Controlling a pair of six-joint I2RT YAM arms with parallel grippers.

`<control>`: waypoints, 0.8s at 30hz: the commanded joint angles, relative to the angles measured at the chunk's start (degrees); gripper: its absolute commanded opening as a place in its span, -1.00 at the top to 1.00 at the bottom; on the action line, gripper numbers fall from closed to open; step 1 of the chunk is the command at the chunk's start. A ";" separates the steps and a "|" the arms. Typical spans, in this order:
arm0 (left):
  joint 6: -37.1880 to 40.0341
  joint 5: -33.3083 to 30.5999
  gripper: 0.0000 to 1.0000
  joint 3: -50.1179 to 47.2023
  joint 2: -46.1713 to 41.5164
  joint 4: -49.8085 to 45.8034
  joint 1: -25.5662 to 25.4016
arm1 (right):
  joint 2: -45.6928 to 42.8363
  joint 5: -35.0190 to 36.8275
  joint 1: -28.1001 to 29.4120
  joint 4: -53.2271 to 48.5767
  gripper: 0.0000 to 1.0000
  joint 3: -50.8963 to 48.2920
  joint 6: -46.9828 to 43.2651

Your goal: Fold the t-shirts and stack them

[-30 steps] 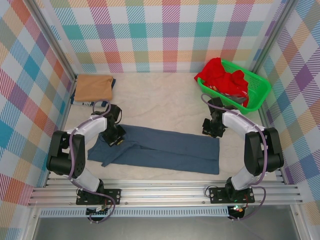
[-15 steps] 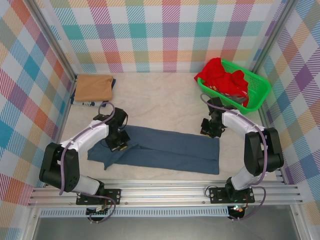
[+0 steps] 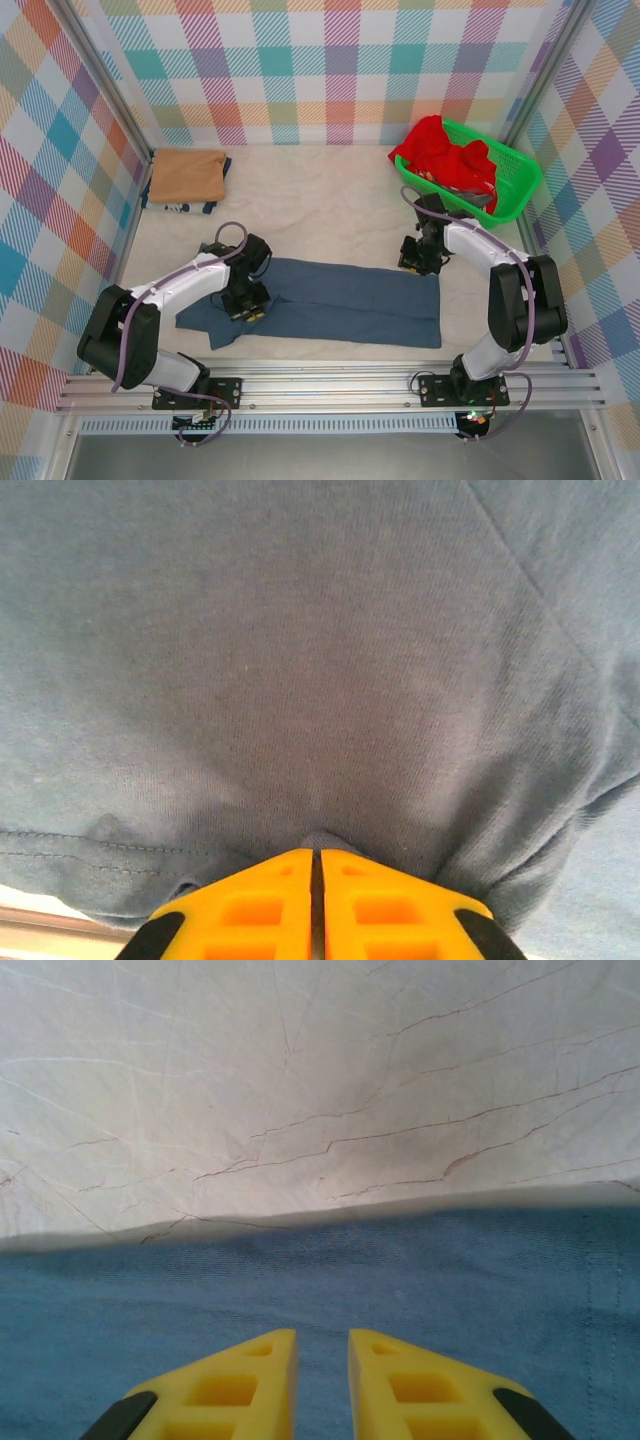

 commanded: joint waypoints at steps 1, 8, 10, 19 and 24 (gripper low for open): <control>0.16 1.74 0.68 -0.62 1.95 -0.87 -1.69 | 0.14 -0.83 0.34 -0.67 0.60 1.31 -0.24; 3.06 5.13 0.49 0.73 1.63 -1.97 -2.96 | 0.21 -0.39 0.34 -1.13 0.60 1.31 -0.76; 4.25 5.33 0.55 1.16 2.05 -3.81 -2.96 | 0.20 -0.39 0.33 -1.26 0.60 1.39 -0.86; -3.21 -0.84 0.21 -1.55 -9.69 -2.51 -1.39 | 0.81 -0.50 0.36 -1.54 0.60 2.44 -1.63; -8.48 -2.93 0.20 -2.66 -12.84 5.34 -0.62 | 1.50 -0.87 0.28 -1.69 0.60 3.20 -2.38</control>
